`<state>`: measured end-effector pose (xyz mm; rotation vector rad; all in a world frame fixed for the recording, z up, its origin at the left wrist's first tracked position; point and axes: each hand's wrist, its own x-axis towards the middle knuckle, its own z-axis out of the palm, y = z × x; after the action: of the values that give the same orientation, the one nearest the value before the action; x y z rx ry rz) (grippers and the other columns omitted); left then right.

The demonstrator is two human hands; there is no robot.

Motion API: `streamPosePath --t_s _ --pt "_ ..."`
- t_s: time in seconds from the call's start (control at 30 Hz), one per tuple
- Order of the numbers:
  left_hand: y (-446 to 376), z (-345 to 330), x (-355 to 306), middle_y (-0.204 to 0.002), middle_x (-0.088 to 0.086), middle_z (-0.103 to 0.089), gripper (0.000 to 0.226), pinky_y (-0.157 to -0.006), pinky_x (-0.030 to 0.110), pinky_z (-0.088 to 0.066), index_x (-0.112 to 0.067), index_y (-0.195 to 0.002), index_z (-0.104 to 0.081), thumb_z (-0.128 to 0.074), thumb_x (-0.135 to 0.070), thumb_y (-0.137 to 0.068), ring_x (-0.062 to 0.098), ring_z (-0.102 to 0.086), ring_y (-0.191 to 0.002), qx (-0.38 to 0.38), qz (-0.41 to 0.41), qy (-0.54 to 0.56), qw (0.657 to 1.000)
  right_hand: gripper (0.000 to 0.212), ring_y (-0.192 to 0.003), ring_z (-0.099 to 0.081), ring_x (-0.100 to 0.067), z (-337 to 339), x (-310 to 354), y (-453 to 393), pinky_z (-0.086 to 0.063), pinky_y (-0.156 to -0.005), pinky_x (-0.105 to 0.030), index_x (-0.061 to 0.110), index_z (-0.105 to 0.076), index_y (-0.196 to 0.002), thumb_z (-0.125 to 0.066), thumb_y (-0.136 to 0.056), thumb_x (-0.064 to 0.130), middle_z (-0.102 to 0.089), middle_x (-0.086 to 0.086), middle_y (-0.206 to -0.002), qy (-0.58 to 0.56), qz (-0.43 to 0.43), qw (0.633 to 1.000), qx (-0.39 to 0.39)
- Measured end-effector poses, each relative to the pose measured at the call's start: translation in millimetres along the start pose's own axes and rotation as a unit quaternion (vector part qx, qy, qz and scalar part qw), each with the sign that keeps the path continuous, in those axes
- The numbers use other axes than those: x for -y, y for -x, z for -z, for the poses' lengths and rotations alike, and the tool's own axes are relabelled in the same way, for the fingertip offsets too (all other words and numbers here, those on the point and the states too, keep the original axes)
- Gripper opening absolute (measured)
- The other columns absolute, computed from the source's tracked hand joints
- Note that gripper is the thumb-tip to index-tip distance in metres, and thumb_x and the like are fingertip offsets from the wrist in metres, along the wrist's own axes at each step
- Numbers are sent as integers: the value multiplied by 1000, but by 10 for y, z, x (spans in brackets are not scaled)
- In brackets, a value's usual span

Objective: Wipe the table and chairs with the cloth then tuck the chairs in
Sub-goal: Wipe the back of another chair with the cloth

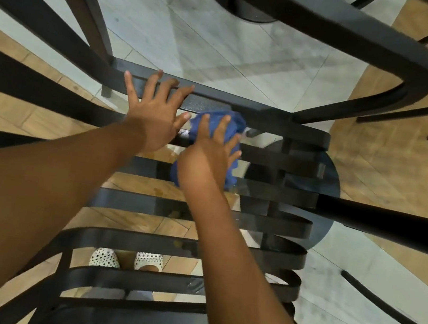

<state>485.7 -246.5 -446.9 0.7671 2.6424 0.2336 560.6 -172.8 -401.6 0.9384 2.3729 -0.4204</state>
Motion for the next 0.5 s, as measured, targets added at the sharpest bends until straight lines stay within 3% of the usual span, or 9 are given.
streamPosePath --t_s 0.1,0.23,0.37,0.5 --pt "55 14 97 -158 5 -1 58 -109 55 11 -35 -149 0 -22 -48 -97 26 9 -144 5 -10 -19 1000 73 -139 25 -40 -293 -63 258 15 -107 -62 39 6 -148 -38 -91 27 25 -3 -155 14 100 993 -66" --pt "126 -26 60 -157 7 10 57 -111 49 12 -36 -148 6 -14 -50 -97 29 14 -143 -5 25 -38 999 72 -144 9 -38 -391 -488 301 8 -107 -63 41 -3 -148 -19 -78 38 6 0 -159 34 132 983 -125" --pt "154 -21 24 -157 9 13 56 -112 48 11 -34 -148 6 -12 -50 -97 30 14 -143 -20 43 -27 999 75 -144 14 -34 -206 -1229 172 1 -113 -62 38 10 -145 -28 -81 43 21 1 -155 39 30 988 -144" --pt "308 -131 -11 -157 14 -6 56 -111 54 3 -23 -150 -13 -23 -45 -100 32 -4 -144 -78 -10 -2 997 71 -143 11 -37 -105 -1325 59 -1 -113 -59 31 1 -150 -40 -94 41 13 -7 -158 -14 -143 973 -181"
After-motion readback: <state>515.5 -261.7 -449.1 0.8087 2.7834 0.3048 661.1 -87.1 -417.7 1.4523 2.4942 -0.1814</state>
